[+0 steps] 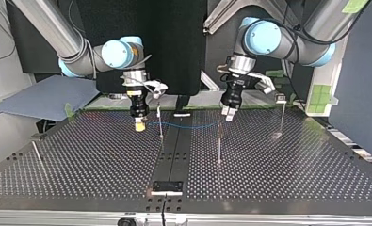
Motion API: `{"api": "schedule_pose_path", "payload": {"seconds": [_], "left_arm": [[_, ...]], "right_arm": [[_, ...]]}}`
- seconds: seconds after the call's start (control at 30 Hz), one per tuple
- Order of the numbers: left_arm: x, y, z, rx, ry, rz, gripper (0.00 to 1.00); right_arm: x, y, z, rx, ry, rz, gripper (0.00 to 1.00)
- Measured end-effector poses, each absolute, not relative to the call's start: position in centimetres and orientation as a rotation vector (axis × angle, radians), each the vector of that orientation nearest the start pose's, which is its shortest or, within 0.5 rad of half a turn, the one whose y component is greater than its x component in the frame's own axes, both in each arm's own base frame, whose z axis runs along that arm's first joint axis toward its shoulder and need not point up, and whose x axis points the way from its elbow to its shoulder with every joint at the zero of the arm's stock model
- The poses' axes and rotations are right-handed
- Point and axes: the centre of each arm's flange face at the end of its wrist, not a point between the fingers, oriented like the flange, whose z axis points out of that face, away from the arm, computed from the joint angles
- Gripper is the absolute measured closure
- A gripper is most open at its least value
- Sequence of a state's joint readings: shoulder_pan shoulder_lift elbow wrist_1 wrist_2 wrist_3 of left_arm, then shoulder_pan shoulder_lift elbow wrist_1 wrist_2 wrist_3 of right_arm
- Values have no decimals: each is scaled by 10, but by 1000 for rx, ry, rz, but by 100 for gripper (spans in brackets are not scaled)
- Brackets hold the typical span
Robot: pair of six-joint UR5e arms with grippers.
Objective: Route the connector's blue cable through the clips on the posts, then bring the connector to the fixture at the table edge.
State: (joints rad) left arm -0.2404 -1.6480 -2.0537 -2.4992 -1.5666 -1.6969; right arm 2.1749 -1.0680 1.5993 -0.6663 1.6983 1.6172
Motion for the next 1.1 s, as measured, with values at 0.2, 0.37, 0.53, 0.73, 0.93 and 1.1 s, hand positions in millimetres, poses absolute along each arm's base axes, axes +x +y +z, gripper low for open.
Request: {"api": "schedule_pose_path", "payload": {"seconds": [0.2,0.37,0.53,0.73,0.93,1.1], "left_arm": [[427,-240,286,73,1496,-281,0],[424,-244,286,76,1499,-246,0],[421,-258,295,92,1479,-220,0],[422,-280,304,85,1470,-226,0],[425,-305,299,92,1502,-219,0],[428,-327,296,82,1510,-230,0]], "right_arm": [[471,-470,250,1413,-925,1678,100],[471,-470,250,1413,-924,1679,100],[472,-469,250,1413,-922,1682,100],[472,-469,250,1414,-922,1681,100],[471,-470,249,1418,-925,1677,100],[471,-470,249,1419,-925,1677,100]]}}
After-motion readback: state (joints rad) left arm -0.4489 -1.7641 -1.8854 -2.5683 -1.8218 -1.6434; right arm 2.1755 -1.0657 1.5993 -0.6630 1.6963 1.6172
